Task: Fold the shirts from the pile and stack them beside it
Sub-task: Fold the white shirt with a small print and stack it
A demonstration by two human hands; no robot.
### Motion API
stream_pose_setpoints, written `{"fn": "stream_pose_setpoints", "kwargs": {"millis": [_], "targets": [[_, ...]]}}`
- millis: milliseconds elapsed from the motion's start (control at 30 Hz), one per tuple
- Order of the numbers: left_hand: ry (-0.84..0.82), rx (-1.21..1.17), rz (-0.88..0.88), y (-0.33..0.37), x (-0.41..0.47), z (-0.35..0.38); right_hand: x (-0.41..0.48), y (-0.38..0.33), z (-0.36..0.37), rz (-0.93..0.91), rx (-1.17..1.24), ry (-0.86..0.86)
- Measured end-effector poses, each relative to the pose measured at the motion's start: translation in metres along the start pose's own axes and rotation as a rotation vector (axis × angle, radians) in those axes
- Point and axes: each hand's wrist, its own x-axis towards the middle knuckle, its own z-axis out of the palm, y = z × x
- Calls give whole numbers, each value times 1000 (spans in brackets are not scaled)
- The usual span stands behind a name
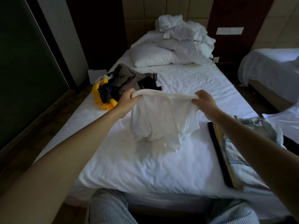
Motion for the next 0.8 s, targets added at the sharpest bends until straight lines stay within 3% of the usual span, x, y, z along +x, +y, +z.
{"fn": "stream_pose_setpoints", "kwargs": {"millis": [167,267,367,467,600,667,800], "targets": [[-229,-166,-33,26,-6,13,-13,-16,3,-73,2,-409],[-344,-90,15,43,-3,33,-25,-25,22,-171,-17,-668],[-477,98,73,50,5,48,-27,-26,32,-216,-131,-599],[-660,440,109,46,14,43,-17,-16,13,-245,-341,-530],[-920,854,-25,32,21,30,-9,-9,-23,-209,-466,-566],[-888,1024,-10,25,27,23,-5,-3,-39,-182,-589,-565],[-498,976,207,13,39,11,3,19,-47,-76,-873,-496]]}}
